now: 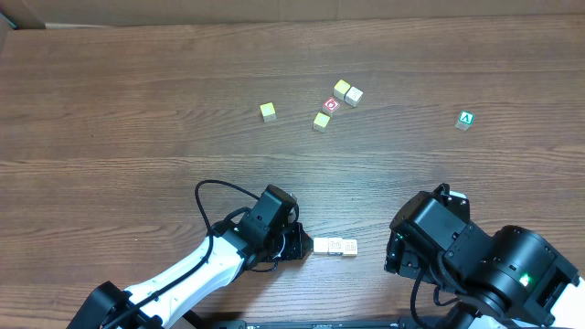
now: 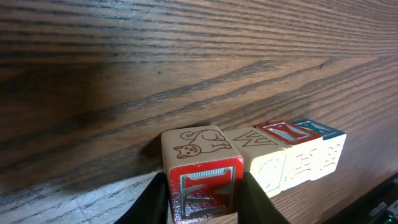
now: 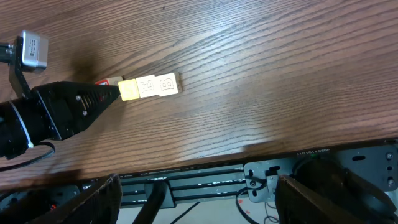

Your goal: Flip 4 blocks

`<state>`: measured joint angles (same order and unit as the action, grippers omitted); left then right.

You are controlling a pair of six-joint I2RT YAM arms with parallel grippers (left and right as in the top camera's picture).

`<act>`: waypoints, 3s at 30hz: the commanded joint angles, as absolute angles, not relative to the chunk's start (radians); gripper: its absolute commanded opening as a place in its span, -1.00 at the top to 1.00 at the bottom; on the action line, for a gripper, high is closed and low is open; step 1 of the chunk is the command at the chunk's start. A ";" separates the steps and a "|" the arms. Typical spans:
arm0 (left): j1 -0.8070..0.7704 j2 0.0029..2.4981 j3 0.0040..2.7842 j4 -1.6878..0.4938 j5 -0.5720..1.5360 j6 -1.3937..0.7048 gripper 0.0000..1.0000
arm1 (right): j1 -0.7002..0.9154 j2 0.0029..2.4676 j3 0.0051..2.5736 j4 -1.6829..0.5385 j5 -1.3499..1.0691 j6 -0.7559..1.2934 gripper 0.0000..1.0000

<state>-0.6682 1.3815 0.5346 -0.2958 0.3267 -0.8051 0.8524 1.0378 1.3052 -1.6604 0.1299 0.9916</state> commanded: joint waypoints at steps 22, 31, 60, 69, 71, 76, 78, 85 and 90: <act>-0.678 1.400 0.519 -0.275 0.334 -0.762 0.36 | 0.855 1.032 1.330 -1.655 0.126 0.996 -0.60; -0.678 1.398 0.519 -0.259 0.334 -0.755 0.28 | 0.855 1.032 1.330 -1.655 0.126 0.996 -0.61; -0.618 1.299 0.520 -0.338 0.252 -0.748 0.33 | 0.855 1.032 1.330 -1.652 0.126 1.025 -0.59; -0.529 1.304 0.523 -0.294 0.228 -0.740 0.92 | 0.855 1.032 1.330 -1.652 0.126 1.022 -0.28; -0.530 1.313 0.523 -0.289 0.217 -0.740 0.92 | 0.855 1.032 1.330 -1.652 0.126 1.022 -0.22; -0.530 1.378 0.523 -0.239 0.223 -0.740 0.92 | 0.855 1.032 1.330 -1.652 0.126 1.022 -0.10; -0.530 1.406 0.523 -0.213 0.233 -0.740 0.92 | 0.855 1.032 1.330 -1.653 0.125 1.022 -0.09; -0.531 1.440 0.523 -0.165 0.278 -0.713 0.92 | 0.855 1.032 1.330 -1.655 0.118 1.022 -0.10; -0.532 1.440 0.523 -0.151 0.310 -0.694 0.92 | 0.855 1.032 1.330 -1.656 0.118 1.022 -0.10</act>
